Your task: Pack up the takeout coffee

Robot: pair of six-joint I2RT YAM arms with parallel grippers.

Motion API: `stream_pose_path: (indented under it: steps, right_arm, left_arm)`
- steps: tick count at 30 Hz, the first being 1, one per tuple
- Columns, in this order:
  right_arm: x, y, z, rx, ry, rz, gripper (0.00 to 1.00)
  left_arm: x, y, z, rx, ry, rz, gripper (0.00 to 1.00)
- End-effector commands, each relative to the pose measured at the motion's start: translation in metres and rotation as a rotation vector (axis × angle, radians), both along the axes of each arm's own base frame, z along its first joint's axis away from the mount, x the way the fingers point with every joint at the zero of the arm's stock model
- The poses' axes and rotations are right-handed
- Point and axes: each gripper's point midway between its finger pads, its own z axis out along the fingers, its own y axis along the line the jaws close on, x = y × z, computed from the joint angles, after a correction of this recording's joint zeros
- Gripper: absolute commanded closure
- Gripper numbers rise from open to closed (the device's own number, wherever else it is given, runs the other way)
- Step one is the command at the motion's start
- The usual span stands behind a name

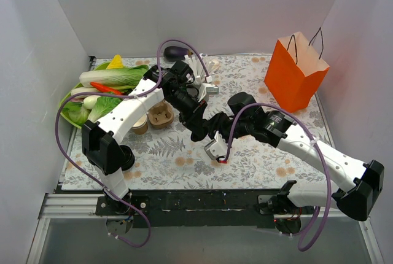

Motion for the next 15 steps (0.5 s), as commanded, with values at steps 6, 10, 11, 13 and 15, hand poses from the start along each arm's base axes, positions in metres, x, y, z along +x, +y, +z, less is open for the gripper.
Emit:
stream_pose_path:
  steps: [6, 10, 11, 13, 15]
  right_arm:
    - [0.000, 0.008, 0.006, 0.024, -0.122, 0.040, 0.83]
    - [-0.001, 0.001, 0.001, 0.011, -0.080, -0.005, 0.95]
    - [0.000, -0.001, 0.000, 0.011, -0.060, -0.032, 0.96]
    - [-0.004, -0.009, -0.001, 0.000, 0.034, -0.102, 0.97]
    - [-0.006, -0.021, -0.001, 0.008, 0.120, -0.181, 0.98]
  left_arm:
    - [-0.008, 0.003, 0.014, -0.016, -0.013, -0.008, 0.92]
    - [0.008, 0.005, 0.023, 0.006, -0.123, 0.022, 0.61]
    - [0.017, 0.004, 0.033, 0.001, -0.165, 0.044, 0.59]
    - [0.031, 0.006, 0.045, 0.000, -0.213, 0.089, 0.52]
    - [0.054, 0.012, 0.067, -0.042, -0.251, 0.176, 0.38]
